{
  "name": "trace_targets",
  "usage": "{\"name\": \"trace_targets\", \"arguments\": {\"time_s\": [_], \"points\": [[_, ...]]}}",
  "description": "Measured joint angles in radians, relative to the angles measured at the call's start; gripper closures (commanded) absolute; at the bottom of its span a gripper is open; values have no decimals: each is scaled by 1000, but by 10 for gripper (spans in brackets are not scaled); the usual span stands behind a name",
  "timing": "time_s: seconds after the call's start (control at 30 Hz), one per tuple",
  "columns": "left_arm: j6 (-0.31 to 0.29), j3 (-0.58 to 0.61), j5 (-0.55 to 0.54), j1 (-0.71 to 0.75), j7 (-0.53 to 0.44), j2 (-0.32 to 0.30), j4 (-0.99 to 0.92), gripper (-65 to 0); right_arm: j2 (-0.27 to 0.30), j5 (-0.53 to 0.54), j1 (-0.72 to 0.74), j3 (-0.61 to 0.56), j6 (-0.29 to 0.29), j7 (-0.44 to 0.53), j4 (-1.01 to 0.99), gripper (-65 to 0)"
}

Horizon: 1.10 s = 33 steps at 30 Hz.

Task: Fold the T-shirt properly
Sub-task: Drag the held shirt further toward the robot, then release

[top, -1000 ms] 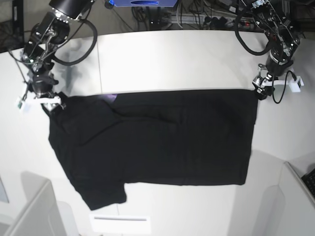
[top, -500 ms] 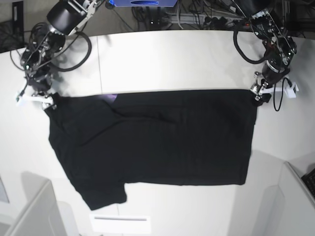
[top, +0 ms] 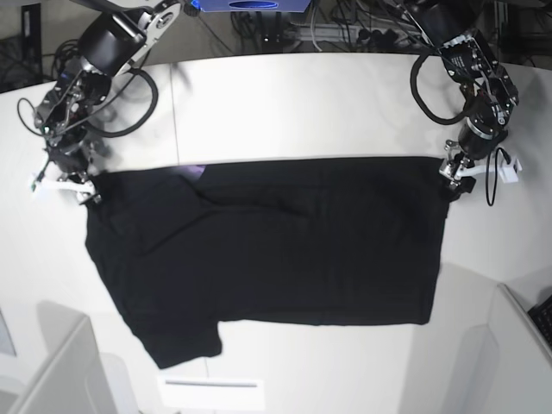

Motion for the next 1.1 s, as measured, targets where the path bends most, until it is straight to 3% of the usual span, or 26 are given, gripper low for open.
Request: {"name": "trace_targets", "arguments": {"time_s": [0.07, 0.13, 0.33, 0.4, 0.6, 0.63, 0.77, 0.97, 1.1], "points": [[0, 0, -5, -3, -2, -1, -9, -436, 1, 3, 1, 0, 10, 11, -16, -419], [0, 0, -6, -3, -8, -2, -17, -360, 4, 11, 6, 0, 13, 21, -30, -419], [19, 0, 7, 0, 19, 3, -31, -10, 6, 18, 13, 0, 17, 34, -49, -411], [19, 0, 2, 2, 22, 5, -32, 0, 7, 17, 14, 0, 18, 39, -55, -354], [19, 5, 3, 2, 26, 1, -31, 0, 3, 13, 6, 0, 14, 62, -68, -23], [19, 24, 5, 5, 23, -3, -31, 0, 4, 16, 5, 0, 14, 61, -68, 0], [22, 104, 6, 22, 31, -44, -11, 0, 24, 16, 5, 1, 14, 35, -68, 0], [31, 107, 17, 70, 60, -52, 56, 0, 28, 14, -45, -3, 14, 30, -15, 0], [49, 111, 43, 121, 109, -63, 144, 0, 33, -12, -78, 9, -5, -105, 75, 0]]}}
